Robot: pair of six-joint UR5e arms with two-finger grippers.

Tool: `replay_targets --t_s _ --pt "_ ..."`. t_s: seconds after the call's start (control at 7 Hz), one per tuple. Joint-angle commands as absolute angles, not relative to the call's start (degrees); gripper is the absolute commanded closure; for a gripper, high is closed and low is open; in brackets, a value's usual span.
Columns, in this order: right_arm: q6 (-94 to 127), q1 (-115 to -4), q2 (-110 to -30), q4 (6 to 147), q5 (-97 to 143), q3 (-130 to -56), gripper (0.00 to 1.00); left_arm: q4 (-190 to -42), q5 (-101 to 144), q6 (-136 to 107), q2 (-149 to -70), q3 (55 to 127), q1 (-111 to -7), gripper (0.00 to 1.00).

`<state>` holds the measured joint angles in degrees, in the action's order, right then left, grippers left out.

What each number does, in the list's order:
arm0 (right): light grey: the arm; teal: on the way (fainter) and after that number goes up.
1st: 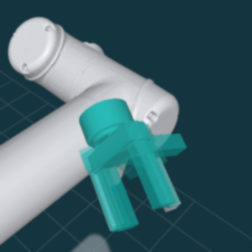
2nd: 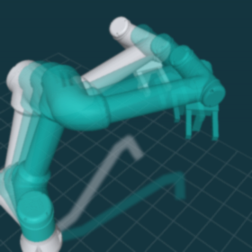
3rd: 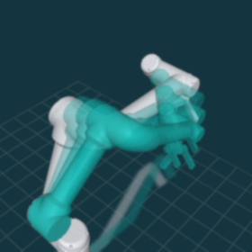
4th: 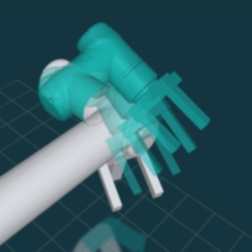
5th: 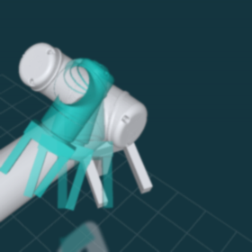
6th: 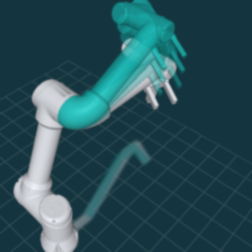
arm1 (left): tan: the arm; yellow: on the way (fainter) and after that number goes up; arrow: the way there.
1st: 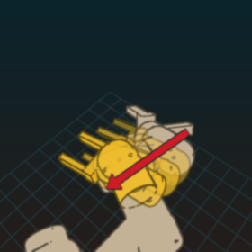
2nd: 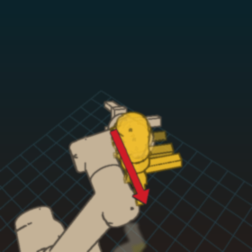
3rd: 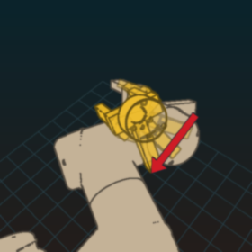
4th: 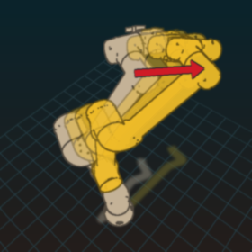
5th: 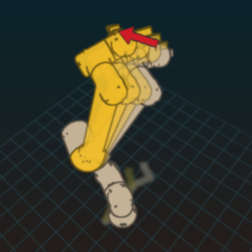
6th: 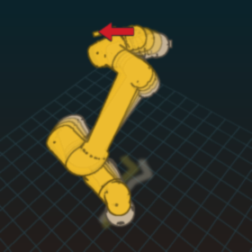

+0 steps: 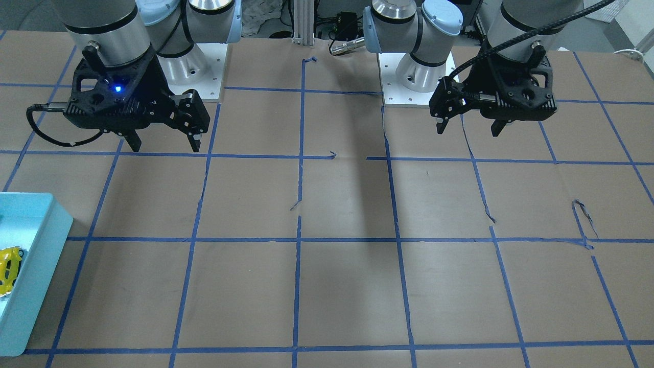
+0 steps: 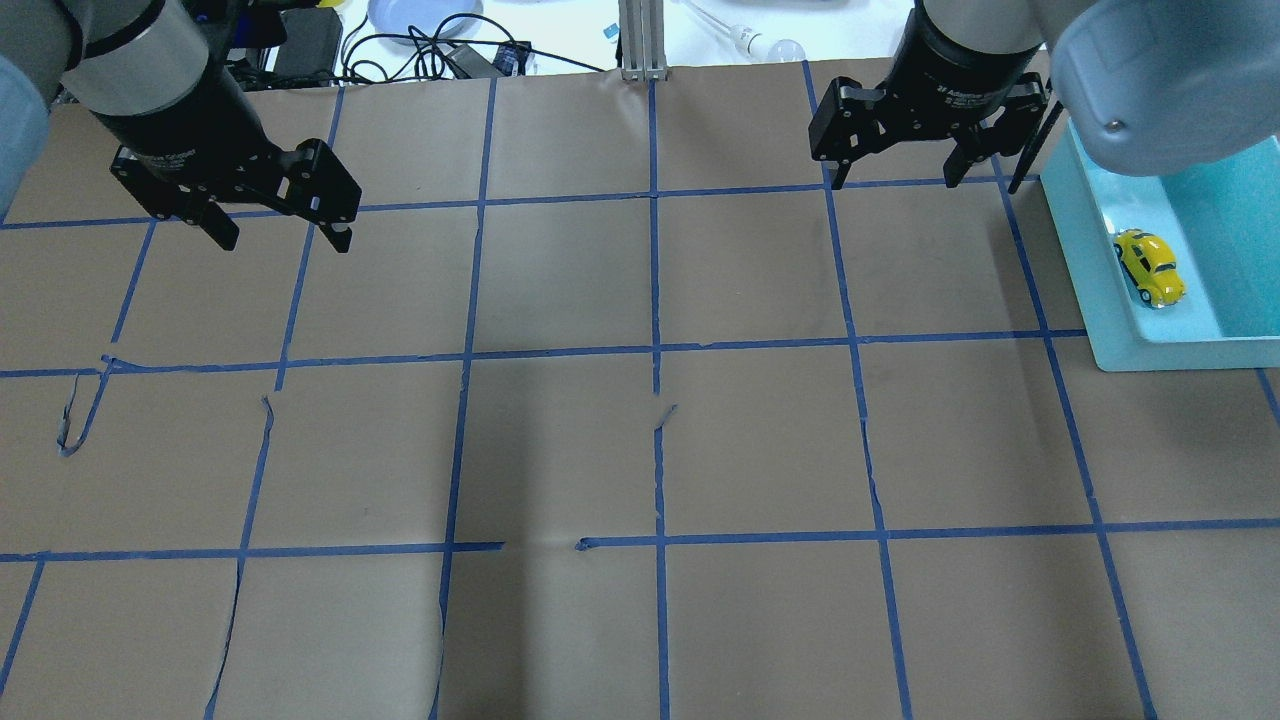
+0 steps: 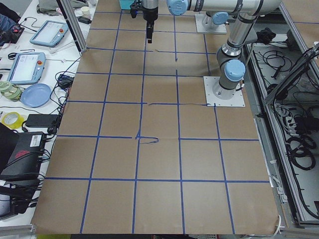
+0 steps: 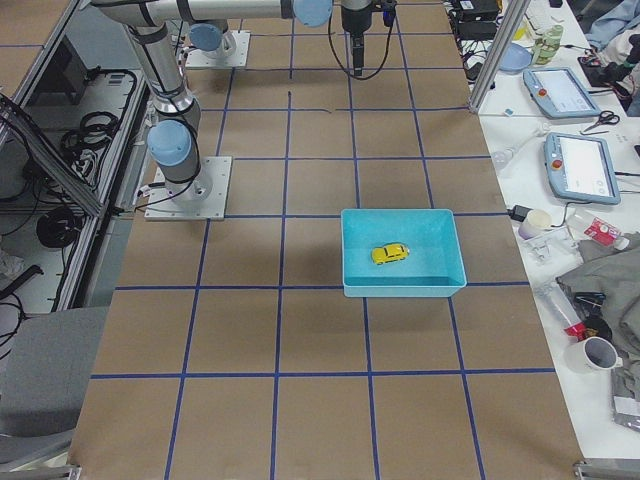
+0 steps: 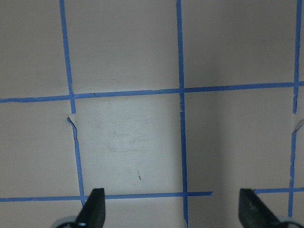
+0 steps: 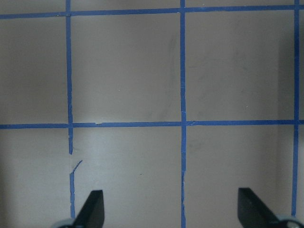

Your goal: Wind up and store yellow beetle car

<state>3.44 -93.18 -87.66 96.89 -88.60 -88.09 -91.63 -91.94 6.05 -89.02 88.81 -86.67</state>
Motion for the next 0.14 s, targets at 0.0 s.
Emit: replay_targets --t_s 0.0 --pt "1.76 -92.64 -87.37 97.38 -89.03 -88.60 0.00 -91.67 -91.93 6.06 -89.03 88.77 -86.66 0.00"
